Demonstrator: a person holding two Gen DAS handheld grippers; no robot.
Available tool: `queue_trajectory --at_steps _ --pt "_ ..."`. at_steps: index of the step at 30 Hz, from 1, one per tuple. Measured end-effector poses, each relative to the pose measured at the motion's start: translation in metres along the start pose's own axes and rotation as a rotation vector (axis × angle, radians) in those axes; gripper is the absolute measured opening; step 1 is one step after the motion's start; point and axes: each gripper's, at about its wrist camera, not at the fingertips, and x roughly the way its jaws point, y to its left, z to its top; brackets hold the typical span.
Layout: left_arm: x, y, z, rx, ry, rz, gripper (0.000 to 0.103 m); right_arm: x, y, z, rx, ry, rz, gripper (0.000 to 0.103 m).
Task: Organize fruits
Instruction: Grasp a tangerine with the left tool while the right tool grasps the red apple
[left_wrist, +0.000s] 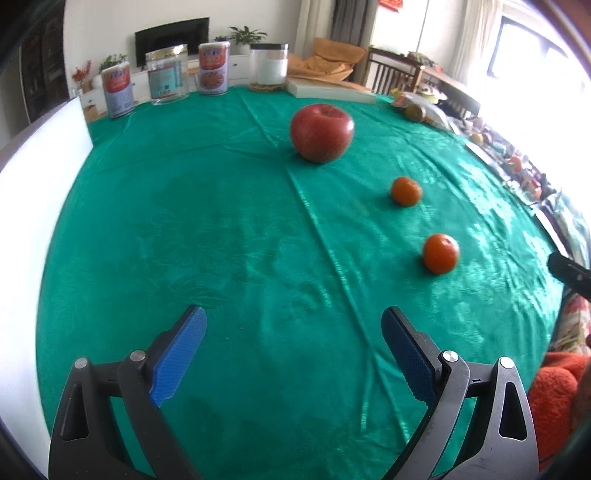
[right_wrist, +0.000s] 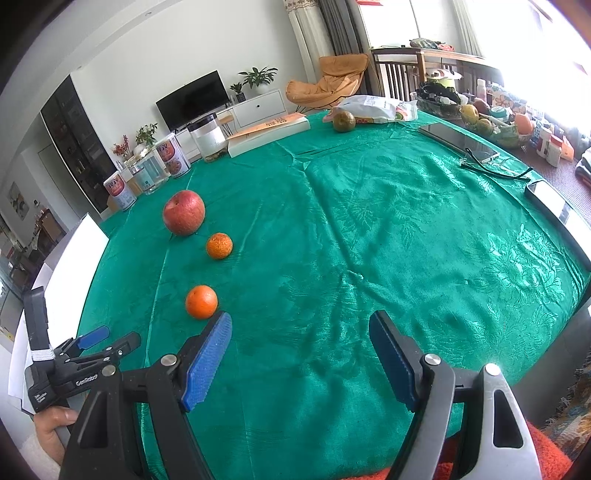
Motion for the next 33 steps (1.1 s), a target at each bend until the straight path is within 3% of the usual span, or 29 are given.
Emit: queue_trajectory --at_steps 3,6,9,10,13,14,19,23,25,28,33 --pt "-0.001 -0.037 0.011 0.088 -0.001 -0.096 0.097 0.001 0.001 0.0 -0.001 0.003 0.002 0.077" --pt "0.017 -0.069 0.021 0.155 0.032 -0.12 0.096 0.001 -0.001 0.0 0.008 0.001 0.005 0.077" --pt "0.036 -0.086 0.026 0.17 0.044 -0.096 0.093 0.0 -0.004 0.0 0.019 -0.003 0.01 0.077" --pt "0.04 -0.089 0.028 0.166 0.044 -0.096 0.088 -0.001 -0.005 0.0 0.021 -0.005 0.012 0.077" --pt "0.047 -0.092 0.028 0.171 0.061 -0.094 0.047 0.0 -0.005 0.0 0.022 -0.003 0.016 0.077" --pt "0.045 -0.092 0.027 0.184 0.044 -0.093 0.027 0.0 -0.005 0.0 0.023 -0.001 0.017 0.077" --pt "0.025 -0.054 0.029 0.096 0.003 -0.054 0.027 0.002 -0.005 0.001 0.024 0.005 0.017 0.077" --pt "0.002 -0.007 0.032 0.025 -0.024 0.024 0.027 0.011 0.002 0.003 -0.008 0.052 0.008 0.077" --pt "-0.009 0.016 0.033 -0.012 -0.038 0.06 0.027 0.026 0.015 0.008 -0.053 0.108 0.018 0.077" --pt "-0.022 0.042 0.032 -0.063 -0.042 0.096 0.027 0.047 0.044 0.024 -0.142 0.118 0.064 0.077" --pt "-0.041 0.061 0.028 -0.11 -0.052 0.094 0.027 0.099 0.096 0.06 -0.24 0.14 0.105 0.077"
